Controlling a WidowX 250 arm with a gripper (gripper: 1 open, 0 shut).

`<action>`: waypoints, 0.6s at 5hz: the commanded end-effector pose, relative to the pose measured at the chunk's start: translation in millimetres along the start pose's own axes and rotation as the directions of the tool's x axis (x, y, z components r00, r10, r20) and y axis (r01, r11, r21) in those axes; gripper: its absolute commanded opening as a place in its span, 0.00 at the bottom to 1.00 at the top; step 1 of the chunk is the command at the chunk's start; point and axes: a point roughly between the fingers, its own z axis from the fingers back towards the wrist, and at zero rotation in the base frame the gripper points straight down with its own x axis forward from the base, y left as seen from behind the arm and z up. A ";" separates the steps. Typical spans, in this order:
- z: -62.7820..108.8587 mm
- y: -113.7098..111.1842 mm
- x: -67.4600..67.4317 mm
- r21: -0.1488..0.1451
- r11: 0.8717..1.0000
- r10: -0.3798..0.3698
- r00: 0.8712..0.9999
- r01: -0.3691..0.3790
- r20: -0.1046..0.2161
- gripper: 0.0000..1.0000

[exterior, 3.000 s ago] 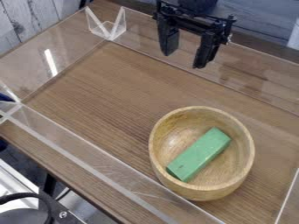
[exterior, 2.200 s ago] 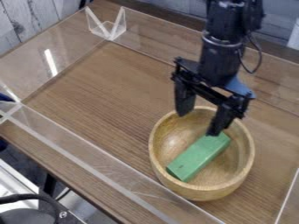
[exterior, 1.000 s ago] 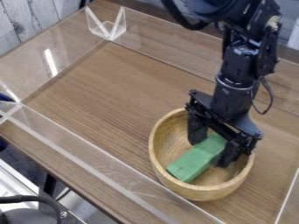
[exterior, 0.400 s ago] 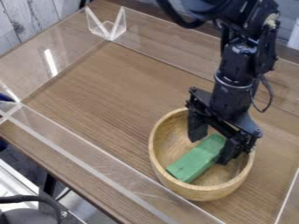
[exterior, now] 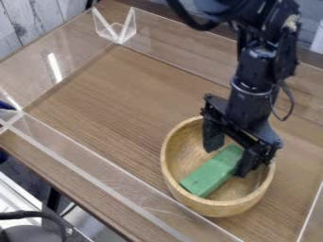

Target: Remove the green block from inside the brown bowl and put it on the table

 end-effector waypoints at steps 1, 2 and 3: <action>14.4 -0.3 5.4 0.004 1.000 -0.005 0.998 0.005 0.061 1.00; 13.9 -0.5 5.2 0.001 1.000 -0.006 0.998 0.006 0.063 1.00; 12.8 -0.8 5.1 -0.001 1.000 -0.008 0.998 0.008 0.064 1.00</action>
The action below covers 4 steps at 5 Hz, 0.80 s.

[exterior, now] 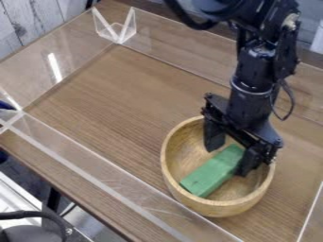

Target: Remove the green block from inside the brown bowl and put it on the table

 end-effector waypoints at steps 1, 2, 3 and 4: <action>13.6 -0.7 5.2 0.000 1.000 -0.007 0.998 0.007 0.059 1.00; 12.5 -0.6 6.0 0.004 1.000 -0.007 0.998 0.007 0.060 1.00; 6.3 0.2 7.2 0.001 1.000 -0.006 0.999 0.006 0.049 1.00; 0.3 1.2 8.4 -0.001 1.000 -0.005 0.999 0.005 0.037 1.00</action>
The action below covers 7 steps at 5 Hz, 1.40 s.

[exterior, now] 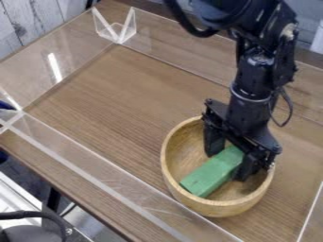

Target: Remove the green block from inside the brown bowl and put it on the table

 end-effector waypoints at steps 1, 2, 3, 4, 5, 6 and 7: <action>4.6 2.8 6.9 0.002 1.000 0.003 1.000 -0.003 0.029 1.00; -2.5 3.8 8.2 0.000 1.000 0.002 1.000 -0.002 0.015 1.00; -7.3 5.0 8.9 -0.003 1.000 0.004 1.000 -0.004 0.006 0.00; -4.9 6.1 7.9 -0.005 1.000 0.005 1.000 -0.005 0.008 0.00; 0.3 7.7 6.7 -0.006 1.000 0.008 1.000 -0.008 0.015 0.00; 5.9 9.4 5.5 -0.007 1.000 0.010 1.000 -0.010 0.022 0.00; 12.4 11.3 4.1 -0.008 1.000 0.013 0.999 -0.013 0.031 0.00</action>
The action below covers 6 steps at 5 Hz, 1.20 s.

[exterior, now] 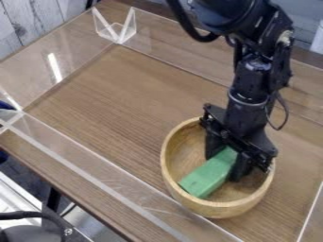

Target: Remove the green block from inside the brown bowl and put it on the table

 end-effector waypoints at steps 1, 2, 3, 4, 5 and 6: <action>20.3 4.3 4.4 0.001 1.000 0.008 0.998 -0.008 0.065 0.00; 25.3 6.4 3.0 0.000 1.000 0.011 0.997 -0.011 0.072 0.00; 32.6 9.5 1.4 0.000 1.000 0.018 0.996 -0.018 0.084 0.00; 39.5 13.5 -0.3 -0.002 1.000 0.026 0.995 -0.026 0.095 0.00; 47.7 19.7 -2.3 -0.002 0.999 0.039 0.993 -0.039 0.109 0.00; 56.3 32.2 -6.0 0.003 0.998 0.067 0.991 -0.068 0.119 0.00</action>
